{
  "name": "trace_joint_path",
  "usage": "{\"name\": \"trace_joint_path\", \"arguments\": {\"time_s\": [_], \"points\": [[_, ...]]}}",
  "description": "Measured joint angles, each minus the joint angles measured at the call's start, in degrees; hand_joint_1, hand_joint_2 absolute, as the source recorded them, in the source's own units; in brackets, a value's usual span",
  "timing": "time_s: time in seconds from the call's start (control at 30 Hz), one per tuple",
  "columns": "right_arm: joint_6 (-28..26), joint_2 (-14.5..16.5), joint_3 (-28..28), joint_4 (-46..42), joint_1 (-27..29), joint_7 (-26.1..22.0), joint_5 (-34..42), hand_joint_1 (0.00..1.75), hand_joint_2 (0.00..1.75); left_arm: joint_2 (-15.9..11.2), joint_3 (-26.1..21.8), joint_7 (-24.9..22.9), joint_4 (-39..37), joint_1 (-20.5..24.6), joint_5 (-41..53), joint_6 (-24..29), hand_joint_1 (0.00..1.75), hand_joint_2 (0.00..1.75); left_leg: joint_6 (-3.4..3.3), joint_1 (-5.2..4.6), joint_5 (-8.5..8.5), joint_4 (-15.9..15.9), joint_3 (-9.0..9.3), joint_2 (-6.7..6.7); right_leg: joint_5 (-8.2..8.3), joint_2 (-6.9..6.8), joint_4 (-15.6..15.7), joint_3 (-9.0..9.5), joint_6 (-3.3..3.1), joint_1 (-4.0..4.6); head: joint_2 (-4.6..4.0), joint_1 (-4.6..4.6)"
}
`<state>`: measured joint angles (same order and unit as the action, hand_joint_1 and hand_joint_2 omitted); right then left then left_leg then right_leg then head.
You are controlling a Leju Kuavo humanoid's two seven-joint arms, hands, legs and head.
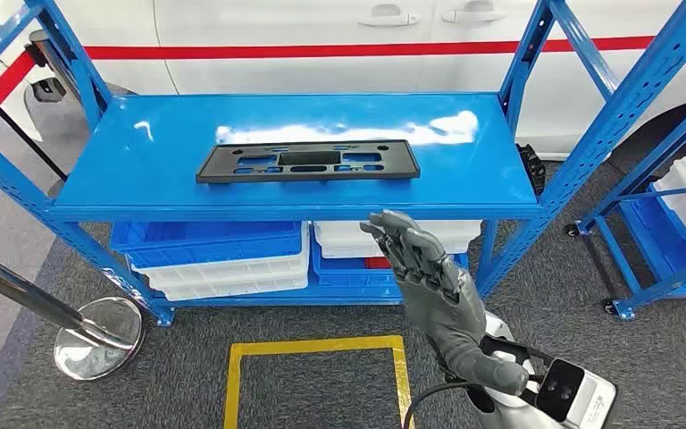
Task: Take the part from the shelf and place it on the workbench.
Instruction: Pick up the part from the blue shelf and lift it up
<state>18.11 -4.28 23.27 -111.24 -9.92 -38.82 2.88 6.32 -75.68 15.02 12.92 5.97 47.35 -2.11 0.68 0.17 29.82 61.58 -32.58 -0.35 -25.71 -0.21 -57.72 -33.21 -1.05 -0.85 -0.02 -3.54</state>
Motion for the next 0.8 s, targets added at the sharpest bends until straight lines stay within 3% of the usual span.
{"name": "trace_joint_path", "arguments": {"time_s": [0.07, 0.1, 0.13, 0.17, 0.2, 0.27, 0.33, 0.43, 0.5, 0.57, 0.63, 0.67, 0.7, 0.8], "points": [[-1.5, -0.2, 0.2, 0.2, 0.0, 1.0, -0.6, 0.00, 0.00, 0.0, 0.0, 0.0, 0.0, 0.0, 0.0, 0.0, 0.00, 0.00, 0.26, 0.18, 1.93, 4.4, -2.24, 0.00, -0.13, -0.07, 0.0, 0.12, -0.17, 0.03, 0.00, 0.00], [-3.1, -0.5, 0.5, 0.5, 0.0, 1.9, -1.2, 0.00, 0.00, 0.1, 0.0, 0.1, 0.0, -0.1, 0.1, -0.1, 0.00, 0.00, 0.50, 0.32, 3.47, 8.4, -4.37, 0.01, -0.26, -0.13, 0.0, 0.23, -0.28, 0.04, 0.00, 0.00], [-4.7, -0.8, 0.8, 0.9, 0.1, 2.6, -2.0, 0.00, 0.00, 0.1, 0.0, 0.1, 0.0, -0.2, 0.2, -0.1, 0.00, 0.00, 0.71, 0.47, 4.25, 11.5, -6.20, 0.01, -0.37, -0.14, -0.1, 0.31, -0.32, 0.05, 0.00, 0.00], [-6.3, -1.2, 1.1, 1.4, 0.0, 3.2, -3.0, 0.00, 0.00, 0.1, 0.0, 0.2, 0.0, -0.2, 0.3, -0.1, 0.00, 0.00, 0.88, 0.60, 3.98, 12.8, -7.23, 0.01, -0.50, -0.13, -0.1, 0.43, -0.29, 0.04, 0.00, 0.00], [-7.8, -1.6, 1.6, 2.2, -0.1, 3.8, -3.9, 0.00, 0.00, 0.1, 0.0, 0.4, 0.0, -0.3, 0.4, -0.1, 0.00, 0.00, 0.99, 0.71, 2.50, 11.7, -7.10, 0.02, -0.67, -0.11, -0.1, 0.63, -0.18, 0.00, 0.00, 0.00], [-10.3, -2.7, 2.5, 4.0, -0.7, 5.1, -5.4, 0.00, 0.00, 0.1, 0.0, 0.8, 0.0, -0.2, 0.6, -0.1, 0.00, 0.00, 1.05, 0.93, -2.04, 4.5, -4.22, 0.13, -1.13, -0.10, -0.2, 1.18, 0.19, -0.08, 0.00, 0.00], [-12.1, -4.0, 3.6, 5.8, -1.5, 5.7, -6.1, 0.00, 0.00, 0.1, 0.0, 1.1, 0.0, 0.0, 0.6, -0.1, 0.00, 0.00, 0.61, 0.80, -4.34, -1.7, -1.62, 0.16, -1.53, -0.10, -0.5, 1.36, 0.77, 0.07, 0.00, 0.00], [-14.1, -5.3, 4.7, 7.4, -1.8, 5.8, -6.4, 0.00, 0.00, 0.1, 0.0, 1.5, 0.0, 0.0, 0.6, -0.1, 0.00, 0.00, -0.67, 0.51, -4.26, -3.0, -1.27, -0.07, -1.64, -0.18, -0.3, 1.31, 1.70, 0.19, 0.00, 0.00], [-14.9, -5.4, 4.8, 7.7, -1.8, 5.8, -6.4, 0.00, 0.00, 0.1, 0.0, 1.7, 0.0, 0.0, 0.7, -0.2, 0.00, 0.00, -1.50, 0.60, -4.39, -3.5, -0.97, -0.09, -2.62, -0.15, -1.6, 0.86, 2.24, 0.04, 0.00, 0.00], [-15.3, -5.4, 4.8, 8.0, -1.7, 5.8, -6.4, 0.00, 0.00, 0.1, 0.0, 1.8, 0.0, 0.1, 0.7, -0.2, 0.00, 0.00, -2.13, 0.65, -4.40, -3.8, -0.63, -0.04, -5.55, -0.05, -7.3, -1.91, 2.47, -0.03, 0.00, 0.01], [-15.5, -5.3, 4.8, 8.4, -1.5, 5.8, -6.4, 0.00, 0.00, 0.1, 0.0, 1.9, 0.0, 0.1, 0.7, -0.2, 0.00, 0.00, -2.45, 0.51, -4.18, -3.8, -0.45, -0.04, -8.26, 0.00, -15.0, -6.16, 2.53, -0.02, 0.00, 0.01], [-15.5, -5.3, 4.8, 8.6, -1.3, 5.8, -6.4, 0.00, 0.00, 0.1, 0.0, 1.9, 0.0, 0.1, 0.7, -0.2, 0.00, 0.00, -2.53, 0.44, -4.03, -3.8, -0.29, -0.07, -8.26, 0.00, -17.0, -7.50, 2.52, -0.03, 0.00, 0.01], [-15.5, -5.3, 4.8, 8.8, -1.1, 5.8, -6.3, 0.00, 0.00, 0.1, 0.0, 1.9, 0.0, 0.1, 0.6, -0.2, 0.00, 0.00, -2.52, 0.39, -3.86, -3.8, -0.04, -0.14, -7.05, -0.01, -16.6, -7.68, 2.44, -0.02, 0.00, 0.02], [-15.5, -5.4, 4.7, 9.2, -0.3, 5.3, -5.9, 0.00, 0.00, 0.3, 0.0, 1.8, 0.0, 0.0, 0.6, -0.1, 0.00, 0.00, -2.11, 0.24, -3.07, -3.7, 0.98, -0.41, -0.68, -0.02, -6.1, -3.31, 1.67, 0.20, 0.00, 0.02]]}}
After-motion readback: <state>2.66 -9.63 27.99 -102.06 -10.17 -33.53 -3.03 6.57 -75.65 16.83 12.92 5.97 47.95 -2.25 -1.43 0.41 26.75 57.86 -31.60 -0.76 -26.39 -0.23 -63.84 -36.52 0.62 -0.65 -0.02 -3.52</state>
